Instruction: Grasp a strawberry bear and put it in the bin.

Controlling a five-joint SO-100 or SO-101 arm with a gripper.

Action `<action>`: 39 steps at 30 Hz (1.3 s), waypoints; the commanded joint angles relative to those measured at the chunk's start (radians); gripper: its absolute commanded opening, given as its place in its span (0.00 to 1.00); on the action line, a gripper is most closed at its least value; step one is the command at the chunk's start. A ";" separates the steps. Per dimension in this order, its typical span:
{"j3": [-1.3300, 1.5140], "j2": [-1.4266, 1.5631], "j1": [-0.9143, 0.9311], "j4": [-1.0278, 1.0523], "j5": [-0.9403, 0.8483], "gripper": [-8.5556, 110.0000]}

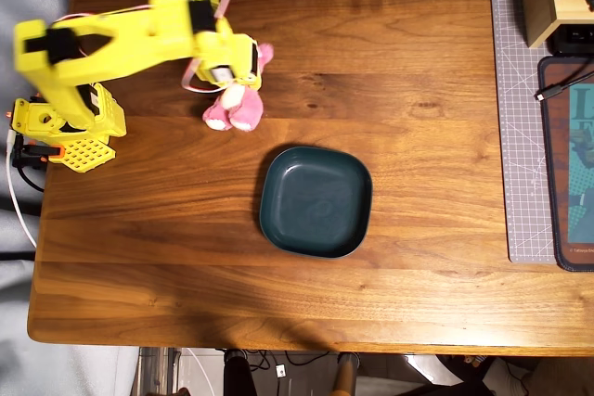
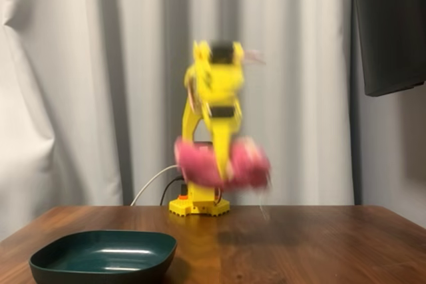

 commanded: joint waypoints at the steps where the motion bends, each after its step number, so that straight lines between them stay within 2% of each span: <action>1: -0.241 0.069 -0.075 0.066 -0.008 0.07; 6: -0.242 0.034 -0.230 0.018 -0.017 0.07; 12: -0.284 -0.094 -0.428 -0.130 -0.083 0.07; 17: -0.301 -0.183 -0.511 -0.285 -0.110 0.07; 25: -0.479 -0.364 -0.476 -0.324 -0.118 0.07; 33: -0.472 -0.387 -0.330 -0.325 -0.104 0.07; 39: -0.491 -0.430 -0.316 -0.334 -0.104 0.07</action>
